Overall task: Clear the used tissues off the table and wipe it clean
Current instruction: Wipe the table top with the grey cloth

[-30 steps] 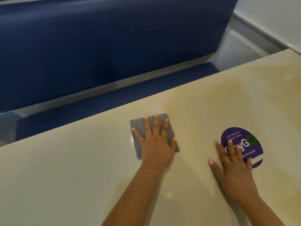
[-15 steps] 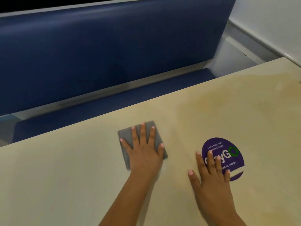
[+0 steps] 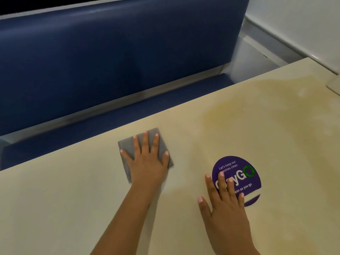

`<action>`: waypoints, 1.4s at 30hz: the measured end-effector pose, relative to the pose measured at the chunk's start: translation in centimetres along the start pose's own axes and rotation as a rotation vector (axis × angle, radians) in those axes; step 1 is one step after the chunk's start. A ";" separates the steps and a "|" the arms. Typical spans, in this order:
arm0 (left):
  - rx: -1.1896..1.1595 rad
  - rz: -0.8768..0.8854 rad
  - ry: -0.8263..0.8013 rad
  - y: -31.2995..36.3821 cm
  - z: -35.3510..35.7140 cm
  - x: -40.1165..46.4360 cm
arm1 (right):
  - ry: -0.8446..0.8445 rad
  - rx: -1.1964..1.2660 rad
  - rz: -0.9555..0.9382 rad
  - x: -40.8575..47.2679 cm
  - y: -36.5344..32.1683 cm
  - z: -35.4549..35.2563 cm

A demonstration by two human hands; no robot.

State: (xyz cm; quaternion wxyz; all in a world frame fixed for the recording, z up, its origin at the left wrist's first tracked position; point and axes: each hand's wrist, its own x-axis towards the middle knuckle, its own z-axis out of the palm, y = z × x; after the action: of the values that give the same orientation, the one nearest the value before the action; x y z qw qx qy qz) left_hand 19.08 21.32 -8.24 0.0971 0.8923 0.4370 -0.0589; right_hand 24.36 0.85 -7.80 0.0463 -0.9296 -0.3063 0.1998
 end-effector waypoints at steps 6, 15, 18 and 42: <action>0.056 0.157 -0.056 4.7 1.1 -2.5 | 0.028 -0.058 0.034 0.8 0.1 0.3; 0.061 0.197 -0.011 5.2 0.0 5.3 | 0.012 -0.054 0.044 0.2 0.1 -0.4; 0.012 0.093 0.010 3.7 0.1 3.1 | -0.008 -0.045 0.052 0.3 0.2 -0.6; 0.079 0.188 -0.015 10.1 1.2 0.4 | -0.063 0.083 -0.001 0.7 0.8 -1.6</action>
State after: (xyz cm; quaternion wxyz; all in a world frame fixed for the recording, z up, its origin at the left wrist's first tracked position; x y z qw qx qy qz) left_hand 27.27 15.31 -8.21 0.0700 0.9320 0.3481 -0.0733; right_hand 25.88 0.67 -6.76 0.0752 -0.9199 -0.2997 0.2416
